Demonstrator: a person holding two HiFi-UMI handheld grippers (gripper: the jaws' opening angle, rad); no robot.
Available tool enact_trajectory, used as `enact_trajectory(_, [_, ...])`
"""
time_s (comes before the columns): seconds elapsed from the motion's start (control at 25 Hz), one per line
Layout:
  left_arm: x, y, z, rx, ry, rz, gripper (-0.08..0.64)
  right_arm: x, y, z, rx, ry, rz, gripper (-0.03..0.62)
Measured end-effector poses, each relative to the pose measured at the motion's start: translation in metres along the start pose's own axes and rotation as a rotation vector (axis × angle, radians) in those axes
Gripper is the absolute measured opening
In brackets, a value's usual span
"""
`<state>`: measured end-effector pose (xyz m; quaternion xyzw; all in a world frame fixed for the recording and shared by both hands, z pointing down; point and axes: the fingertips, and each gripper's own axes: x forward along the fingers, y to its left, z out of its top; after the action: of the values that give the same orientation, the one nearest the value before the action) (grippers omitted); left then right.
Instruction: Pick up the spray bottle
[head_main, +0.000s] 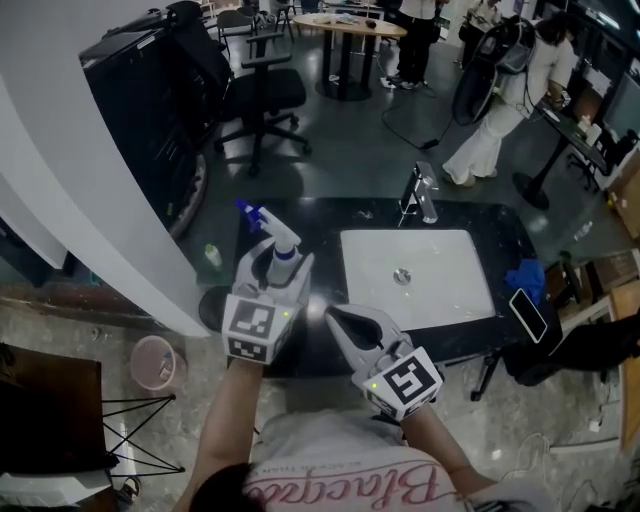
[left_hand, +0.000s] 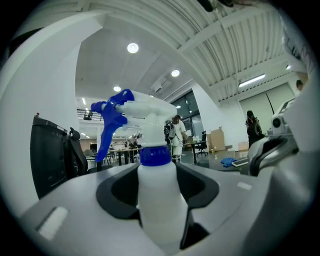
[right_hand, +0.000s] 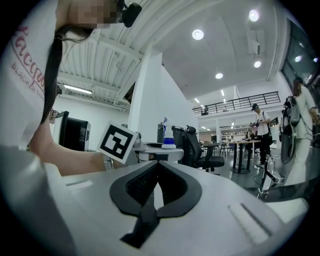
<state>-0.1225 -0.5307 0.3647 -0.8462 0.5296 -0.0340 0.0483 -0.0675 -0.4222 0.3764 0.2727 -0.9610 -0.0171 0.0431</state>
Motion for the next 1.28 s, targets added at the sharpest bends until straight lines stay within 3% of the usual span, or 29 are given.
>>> enact_trajectory(0.24, [-0.041, -0.031, 0.038, -0.007, -0.045, -0.037, 0.207, -0.01, 0.002, 0.003, 0.028, -0.007, -0.009, 0.002])
enact_trajectory(0.44, [-0.066, -0.049, 0.056, -0.001, -0.078, -0.02, 0.207, -0.02, 0.004, 0.019, 0.057, -0.068, -0.001, 0.0])
enact_trajectory(0.6, [-0.084, -0.051, 0.063, -0.056, -0.102, 0.006, 0.207, -0.025, 0.005, 0.028, 0.061, -0.088, -0.003, 0.0])
enact_trajectory(1.0, [-0.103, -0.045, 0.063, -0.021, -0.1, 0.03, 0.207, -0.022, 0.025, 0.039, -0.001, -0.109, 0.029, 0.0])
enact_trajectory(1.28, [-0.108, -0.055, 0.074, -0.038, -0.126, 0.017, 0.207, -0.024, 0.033, 0.045, -0.032, -0.115, 0.039, 0.0])
